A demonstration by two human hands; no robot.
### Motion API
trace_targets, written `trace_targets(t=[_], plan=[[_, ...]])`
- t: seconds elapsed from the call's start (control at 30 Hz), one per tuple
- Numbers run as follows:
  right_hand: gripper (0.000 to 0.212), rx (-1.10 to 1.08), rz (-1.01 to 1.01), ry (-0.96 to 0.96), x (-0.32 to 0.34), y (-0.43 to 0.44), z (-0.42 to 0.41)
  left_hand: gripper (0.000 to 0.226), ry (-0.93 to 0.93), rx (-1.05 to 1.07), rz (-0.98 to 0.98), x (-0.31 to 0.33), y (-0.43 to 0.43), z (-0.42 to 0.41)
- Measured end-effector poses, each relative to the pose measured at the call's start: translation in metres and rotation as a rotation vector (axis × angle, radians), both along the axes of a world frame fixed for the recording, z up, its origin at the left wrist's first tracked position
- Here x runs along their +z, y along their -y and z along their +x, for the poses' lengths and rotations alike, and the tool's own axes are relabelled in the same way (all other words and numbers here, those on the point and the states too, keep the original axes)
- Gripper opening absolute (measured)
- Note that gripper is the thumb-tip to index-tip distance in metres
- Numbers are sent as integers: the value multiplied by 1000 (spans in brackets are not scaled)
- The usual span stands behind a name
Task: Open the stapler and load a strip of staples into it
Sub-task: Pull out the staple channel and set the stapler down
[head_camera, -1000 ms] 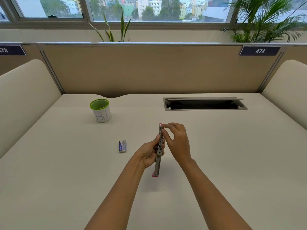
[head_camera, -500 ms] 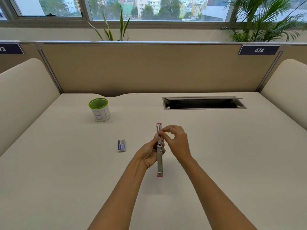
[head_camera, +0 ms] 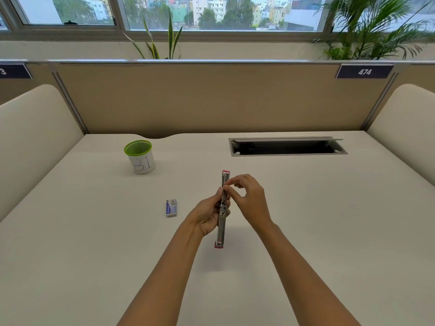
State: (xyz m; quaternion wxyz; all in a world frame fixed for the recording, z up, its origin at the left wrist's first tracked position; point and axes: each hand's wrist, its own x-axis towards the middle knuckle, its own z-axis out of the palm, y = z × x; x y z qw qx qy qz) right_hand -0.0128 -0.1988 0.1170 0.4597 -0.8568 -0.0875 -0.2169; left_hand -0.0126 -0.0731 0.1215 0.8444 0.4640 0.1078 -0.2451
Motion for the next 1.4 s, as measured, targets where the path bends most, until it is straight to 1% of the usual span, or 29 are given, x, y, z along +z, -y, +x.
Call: trace_targets(t=[0.1,0.23,0.33,0.43,0.5,0.57,0.63,0.67,0.77,0.83,0.9,1.0,1.1,1.2,1.3,1.4], plan=[[13,13,-12,-14,-3,-1,-3,28,16,9,29,2,-1,-1],[15,28,-5,16,-3,-4,-7,28,3,37,33,1,0,-2],[14,50,-11,45,1,-7,-9,29,5,64,94,1,0,-1],[13,74,77,45,2,-9,-14,31,28,98,129,1,-2,0],[12,101,157,11,2,-12,-20,32,67,105,185,1,-4,1],[9,105,304,-82,2,-15,-24,33,127,96,266,1,-5,1],[11,59,501,-210,3,-18,-25,30,223,90,375,2,-5,-1],[12,36,630,-288,3,-19,-24,28,291,83,460,2,-6,-1],[12,58,1149,-552,5,-20,-21,24,486,82,724,1,-7,-1],[14,78,1396,-678,5,-21,-21,21,582,113,884,3,-5,-2],[17,99,1534,-743,4,-24,-21,18,689,133,1005,6,0,-4],[23,143,1669,-788,6,-30,-23,19,813,132,1178,8,9,-7],[25,166,1751,-818,6,-32,-25,21,915,94,1369,6,14,-8],[24,145,1726,-837,3,-31,-24,17,988,55,1522,4,15,-9],[22,165,1683,-858,0,-30,-24,18,964,38,1594,7,14,-7],[33,225,1676,-853,-5,-31,-25,21,882,-29,1594,12,13,-2]])
